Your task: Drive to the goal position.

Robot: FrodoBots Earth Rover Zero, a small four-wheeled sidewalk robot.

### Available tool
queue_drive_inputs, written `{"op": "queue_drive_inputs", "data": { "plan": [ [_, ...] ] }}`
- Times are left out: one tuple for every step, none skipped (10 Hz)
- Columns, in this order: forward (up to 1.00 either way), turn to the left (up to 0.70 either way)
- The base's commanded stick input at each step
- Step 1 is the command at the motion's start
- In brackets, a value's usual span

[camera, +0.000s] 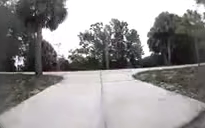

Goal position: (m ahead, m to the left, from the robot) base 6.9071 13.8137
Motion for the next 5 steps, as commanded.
{"op": "queue_drive_inputs", "data": {
  "plan": [
    [0.7,0.0],
    [0.7,0.0],
    [0.7,0.0],
    [0.7,0.0],
    [0.7,0.0]
  ]
}}
